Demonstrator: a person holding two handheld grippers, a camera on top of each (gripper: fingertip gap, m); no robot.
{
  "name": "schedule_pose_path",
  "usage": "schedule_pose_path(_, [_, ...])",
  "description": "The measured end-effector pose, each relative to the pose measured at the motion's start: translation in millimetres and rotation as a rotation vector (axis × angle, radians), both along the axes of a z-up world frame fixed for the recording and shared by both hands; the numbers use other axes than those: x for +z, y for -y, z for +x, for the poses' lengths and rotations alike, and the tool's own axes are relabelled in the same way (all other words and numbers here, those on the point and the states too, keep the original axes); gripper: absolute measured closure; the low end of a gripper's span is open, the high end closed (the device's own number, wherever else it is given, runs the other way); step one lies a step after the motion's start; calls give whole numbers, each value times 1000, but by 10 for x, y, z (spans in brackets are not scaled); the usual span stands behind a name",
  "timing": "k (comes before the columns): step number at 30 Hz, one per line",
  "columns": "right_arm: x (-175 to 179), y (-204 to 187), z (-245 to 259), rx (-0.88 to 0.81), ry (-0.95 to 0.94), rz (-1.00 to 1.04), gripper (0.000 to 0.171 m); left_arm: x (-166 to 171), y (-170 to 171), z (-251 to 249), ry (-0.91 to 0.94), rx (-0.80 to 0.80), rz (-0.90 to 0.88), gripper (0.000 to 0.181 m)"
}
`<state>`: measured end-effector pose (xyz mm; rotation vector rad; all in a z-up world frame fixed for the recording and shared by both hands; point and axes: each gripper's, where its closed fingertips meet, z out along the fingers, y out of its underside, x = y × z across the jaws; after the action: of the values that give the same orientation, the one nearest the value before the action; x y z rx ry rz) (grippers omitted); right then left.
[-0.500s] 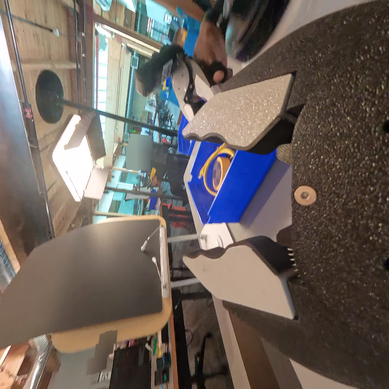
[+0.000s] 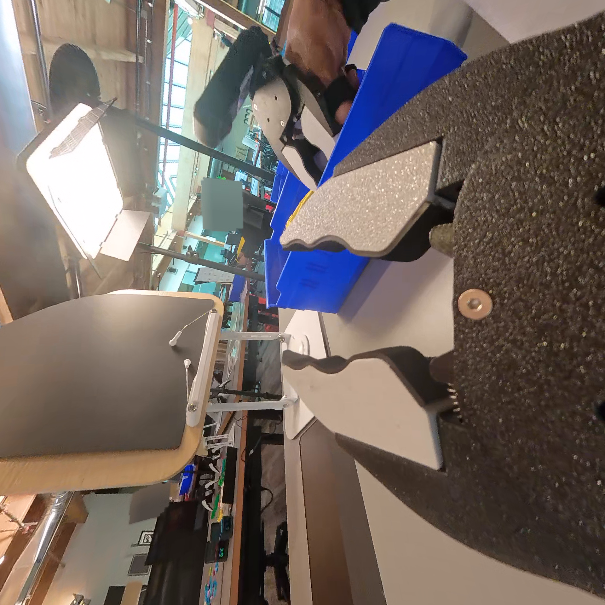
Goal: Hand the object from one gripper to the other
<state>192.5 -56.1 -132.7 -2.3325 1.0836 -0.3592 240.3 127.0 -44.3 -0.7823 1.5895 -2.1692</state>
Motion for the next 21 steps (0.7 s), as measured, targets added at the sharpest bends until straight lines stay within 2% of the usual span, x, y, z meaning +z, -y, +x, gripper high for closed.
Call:
schedule_pose_path(6, [147,-89,-12,28,78,25,135,-6,13,3,-4,-6,3,121])
schedule_pose_path(13, [167,-54,-41,29,58,74,143,-3,35,-62,17,-3,26,125])
schedule_pose_path(18, [367,85,6,-22,109,172,158,-4,55,-101,30,-3,44,128])
schedule_pose_path(21, [478,248,33,-57,172,158,166,-2,52,-116,33,0,46,130])
